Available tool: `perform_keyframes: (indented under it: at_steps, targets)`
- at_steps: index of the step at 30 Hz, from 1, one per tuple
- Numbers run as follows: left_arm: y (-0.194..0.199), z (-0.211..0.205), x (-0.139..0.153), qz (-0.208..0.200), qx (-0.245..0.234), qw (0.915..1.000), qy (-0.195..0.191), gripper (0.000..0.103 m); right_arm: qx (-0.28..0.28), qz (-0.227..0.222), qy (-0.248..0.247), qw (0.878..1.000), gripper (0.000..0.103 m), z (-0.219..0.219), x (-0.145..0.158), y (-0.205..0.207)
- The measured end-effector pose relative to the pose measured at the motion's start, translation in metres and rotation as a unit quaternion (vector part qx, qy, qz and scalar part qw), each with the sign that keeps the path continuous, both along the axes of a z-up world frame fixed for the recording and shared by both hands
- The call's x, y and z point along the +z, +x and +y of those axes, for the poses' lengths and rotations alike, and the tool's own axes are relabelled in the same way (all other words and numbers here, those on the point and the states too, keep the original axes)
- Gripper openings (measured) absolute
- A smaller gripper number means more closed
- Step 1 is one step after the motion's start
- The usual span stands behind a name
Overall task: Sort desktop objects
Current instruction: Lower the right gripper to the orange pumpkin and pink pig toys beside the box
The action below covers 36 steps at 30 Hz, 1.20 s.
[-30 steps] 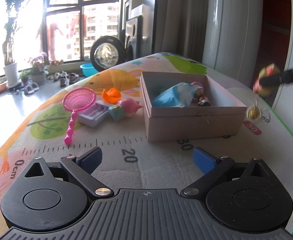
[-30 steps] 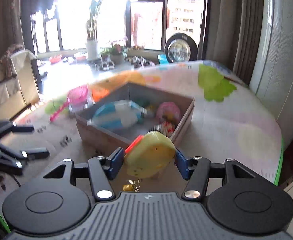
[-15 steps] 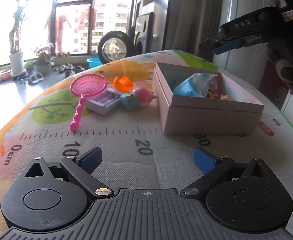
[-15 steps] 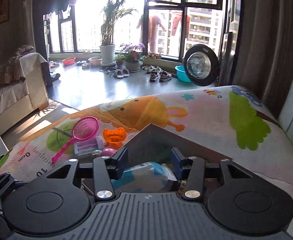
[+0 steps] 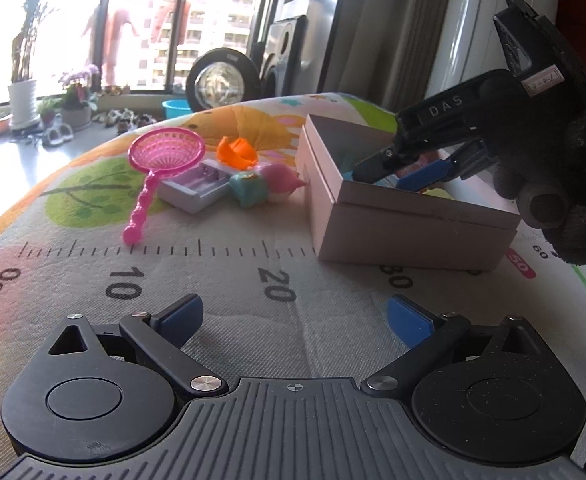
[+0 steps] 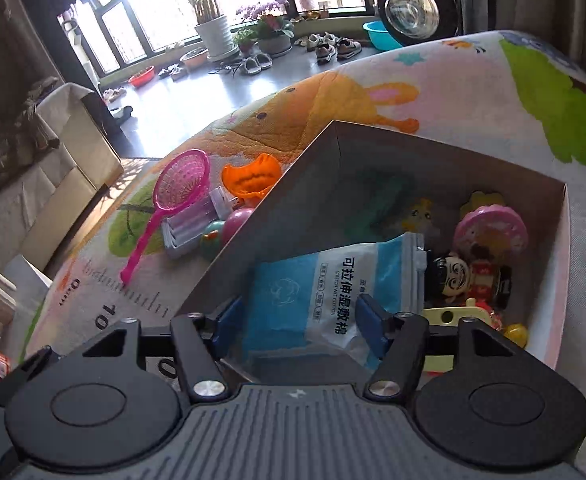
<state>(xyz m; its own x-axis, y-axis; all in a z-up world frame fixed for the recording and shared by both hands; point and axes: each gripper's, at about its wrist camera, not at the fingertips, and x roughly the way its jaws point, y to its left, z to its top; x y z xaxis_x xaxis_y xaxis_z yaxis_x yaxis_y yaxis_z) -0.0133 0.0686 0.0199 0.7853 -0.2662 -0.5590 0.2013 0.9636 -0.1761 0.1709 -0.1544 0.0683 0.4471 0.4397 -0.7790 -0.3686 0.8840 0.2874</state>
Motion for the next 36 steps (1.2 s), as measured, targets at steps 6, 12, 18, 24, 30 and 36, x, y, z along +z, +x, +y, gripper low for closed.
perform_keyframes:
  at_steps: [6,12,18,24,30,36]
  targets:
    - [0.003,0.001,0.008,-0.014,0.030,0.9976,0.060,0.102,0.016,0.000,-0.015,1.000,0.069,0.012,0.023,-0.008]
    - [0.024,0.017,0.007,-0.019,0.103,0.9918,0.073,0.103,0.060,-0.061,-0.027,0.996,0.069,0.067,0.056,0.010]
    - [0.019,0.030,0.005,-0.024,0.107,0.9932,0.041,0.103,0.058,-0.055,-0.085,0.993,0.039,0.148,0.020,0.078]
    - [0.018,0.035,0.007,-0.027,0.102,0.9943,0.016,0.103,0.042,-0.031,-0.131,0.990,0.020,0.171,-0.013,0.111]
    - [0.012,0.030,0.008,-0.038,0.077,0.9959,0.027,0.103,0.074,0.025,-0.094,0.993,0.015,0.154,-0.016,0.083]
    - [0.003,0.014,0.009,-0.044,0.026,0.9972,0.055,0.103,0.139,0.064,-0.079,0.985,0.015,0.146,-0.013,0.029]
